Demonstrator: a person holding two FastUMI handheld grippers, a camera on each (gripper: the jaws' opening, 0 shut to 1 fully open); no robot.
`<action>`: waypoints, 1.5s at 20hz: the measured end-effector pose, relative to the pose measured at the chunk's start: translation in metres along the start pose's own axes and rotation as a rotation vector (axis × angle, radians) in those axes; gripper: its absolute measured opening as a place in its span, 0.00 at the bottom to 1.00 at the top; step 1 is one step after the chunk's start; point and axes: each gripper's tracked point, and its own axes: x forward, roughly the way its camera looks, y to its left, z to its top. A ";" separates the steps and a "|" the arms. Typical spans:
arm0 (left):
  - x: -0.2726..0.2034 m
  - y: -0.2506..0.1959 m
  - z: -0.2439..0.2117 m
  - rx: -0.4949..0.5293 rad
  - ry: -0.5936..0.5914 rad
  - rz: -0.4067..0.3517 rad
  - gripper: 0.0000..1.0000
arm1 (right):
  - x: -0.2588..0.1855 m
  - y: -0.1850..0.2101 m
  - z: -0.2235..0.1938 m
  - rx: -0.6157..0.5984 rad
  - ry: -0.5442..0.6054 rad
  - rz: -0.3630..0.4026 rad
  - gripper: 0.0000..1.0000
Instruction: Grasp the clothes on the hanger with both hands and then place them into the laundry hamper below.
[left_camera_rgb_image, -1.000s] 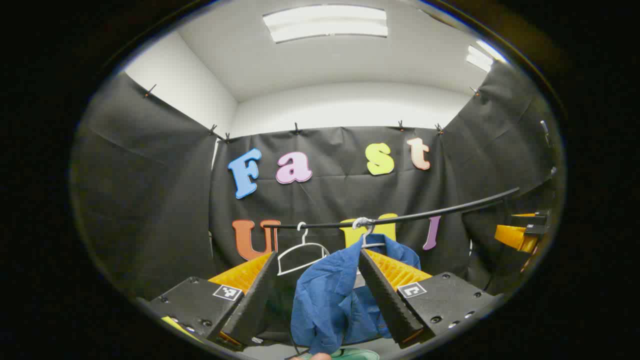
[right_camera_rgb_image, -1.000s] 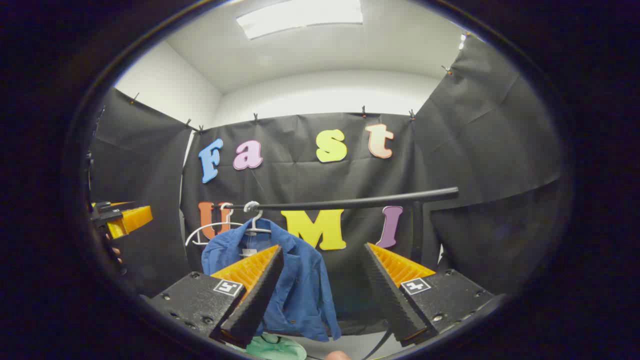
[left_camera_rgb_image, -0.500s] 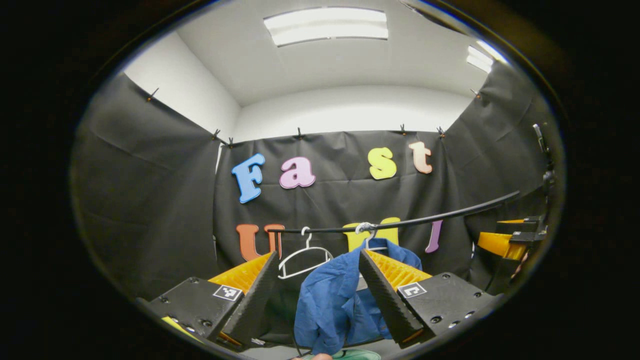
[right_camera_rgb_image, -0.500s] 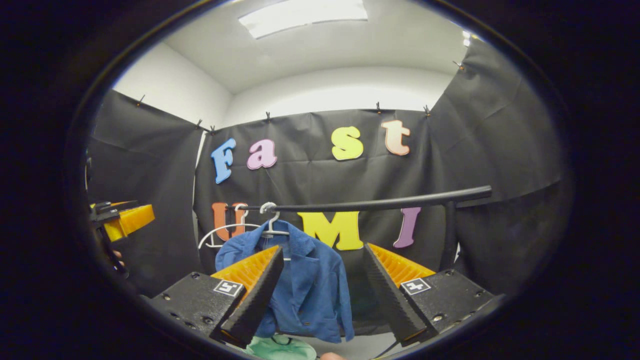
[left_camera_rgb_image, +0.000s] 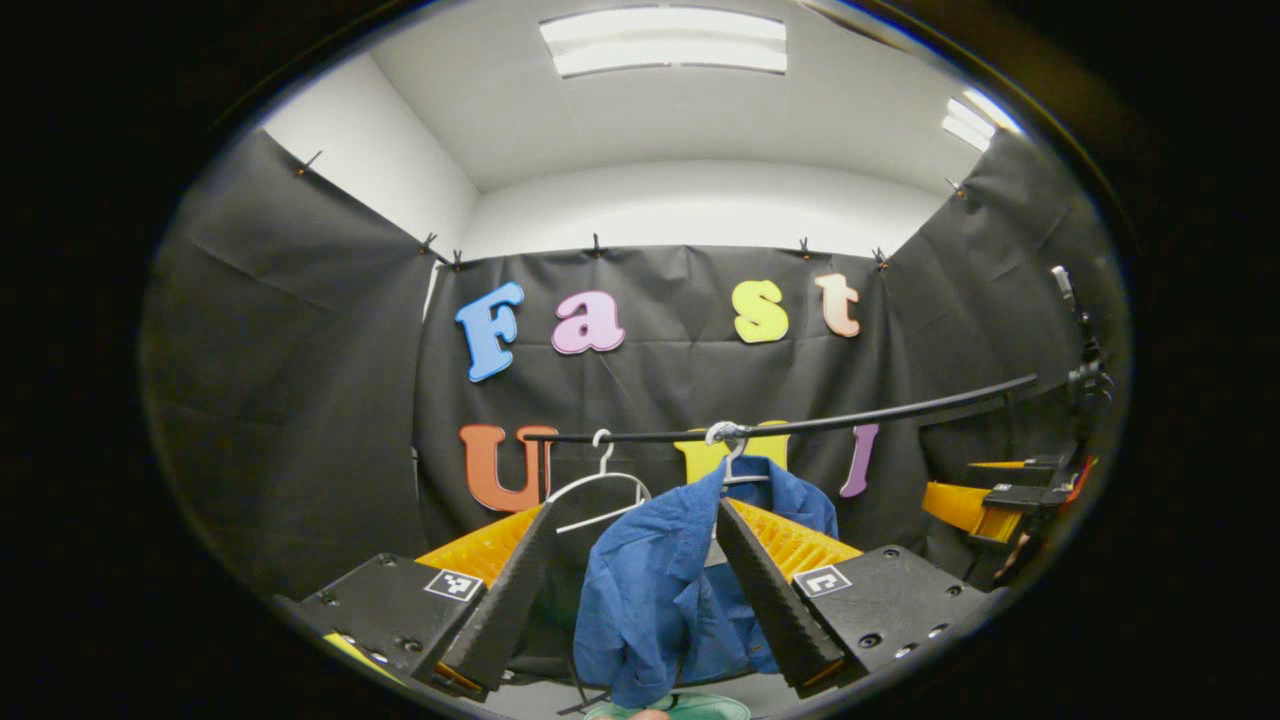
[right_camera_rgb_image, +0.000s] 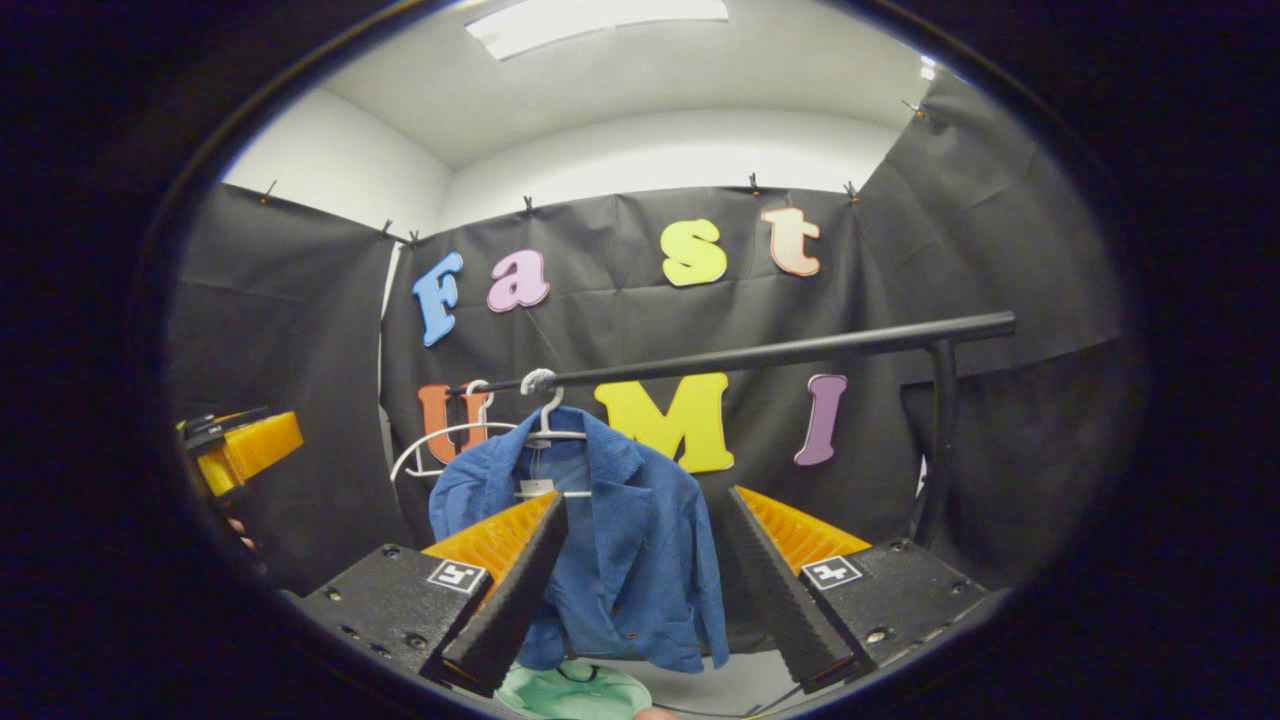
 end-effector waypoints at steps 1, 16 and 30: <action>0.003 -0.003 -0.006 -0.011 0.009 -0.022 0.99 | 0.003 0.004 -0.006 0.007 0.008 -0.001 0.99; 0.086 -0.033 -0.122 -0.071 0.189 -0.107 1.00 | 0.113 0.028 -0.093 0.059 0.179 0.045 0.97; 0.195 -0.047 -0.226 -0.179 0.368 0.028 0.96 | 0.242 0.031 -0.157 0.229 0.344 0.146 0.94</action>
